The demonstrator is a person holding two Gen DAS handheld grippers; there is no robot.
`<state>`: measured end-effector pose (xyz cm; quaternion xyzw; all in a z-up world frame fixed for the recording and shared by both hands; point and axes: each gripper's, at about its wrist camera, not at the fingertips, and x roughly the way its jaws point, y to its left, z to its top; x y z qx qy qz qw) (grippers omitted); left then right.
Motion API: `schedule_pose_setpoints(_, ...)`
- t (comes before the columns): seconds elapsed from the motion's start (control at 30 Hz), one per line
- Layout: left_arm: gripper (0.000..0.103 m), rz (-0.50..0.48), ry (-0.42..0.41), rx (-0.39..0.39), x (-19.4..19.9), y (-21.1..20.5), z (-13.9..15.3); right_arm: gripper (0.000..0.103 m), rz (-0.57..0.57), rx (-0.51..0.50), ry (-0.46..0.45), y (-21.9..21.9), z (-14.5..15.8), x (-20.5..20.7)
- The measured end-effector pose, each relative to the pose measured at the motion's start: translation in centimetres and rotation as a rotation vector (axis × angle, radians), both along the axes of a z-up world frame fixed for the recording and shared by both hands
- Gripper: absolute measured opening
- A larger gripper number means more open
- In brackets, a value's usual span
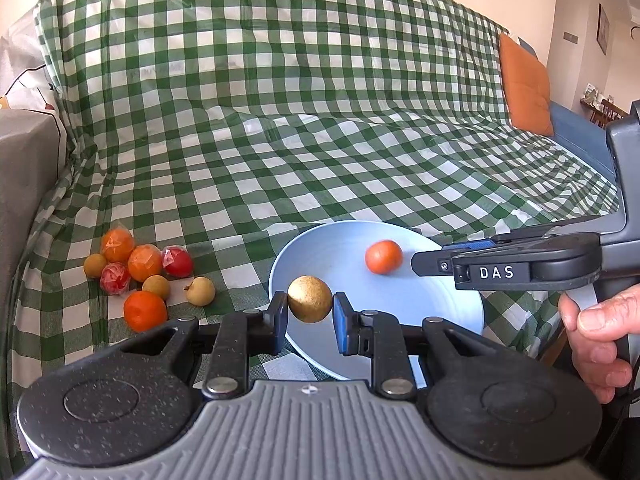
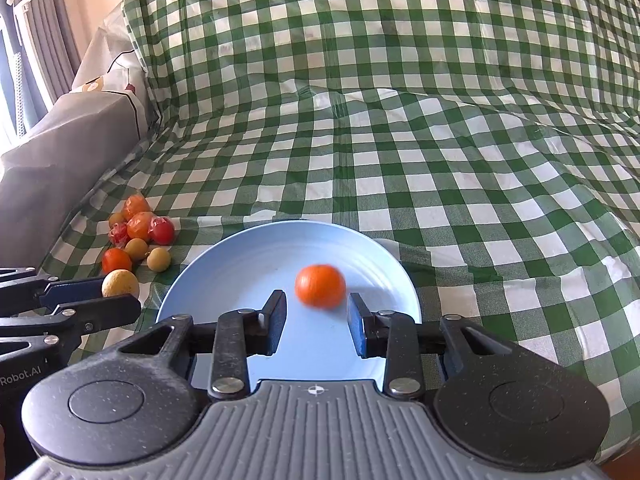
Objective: Organize fruits
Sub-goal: 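Lower the tangerine into the plate and open the right tool while the left tool holds its fruit, then open the left tool to drop the yellow-brown fruit into the plate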
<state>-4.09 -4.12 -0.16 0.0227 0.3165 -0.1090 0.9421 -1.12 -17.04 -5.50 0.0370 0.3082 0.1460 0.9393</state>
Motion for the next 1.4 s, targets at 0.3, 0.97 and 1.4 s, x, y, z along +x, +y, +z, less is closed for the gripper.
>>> schedule_pose_setpoints(0.3, 0.039, -0.033, 0.010, -0.041, 0.0, -0.1, -0.1, 0.041, -0.023, -0.006, 0.006, 0.1, 0.0, 0.1)
schedule_pose_setpoints(0.97, 0.044, 0.041, 0.001, -0.013, 0.1, 0.5, -0.5, 0.045, -0.050, -0.014, 0.000, 0.3, -0.1, -0.1)
schedule_pose_setpoints(1.4, 0.063, 0.084, -0.064, 0.015, -1.1, 0.9, 0.3, 0.044, -0.067, 0.029, -0.034, 0.4, 0.7, -0.6)
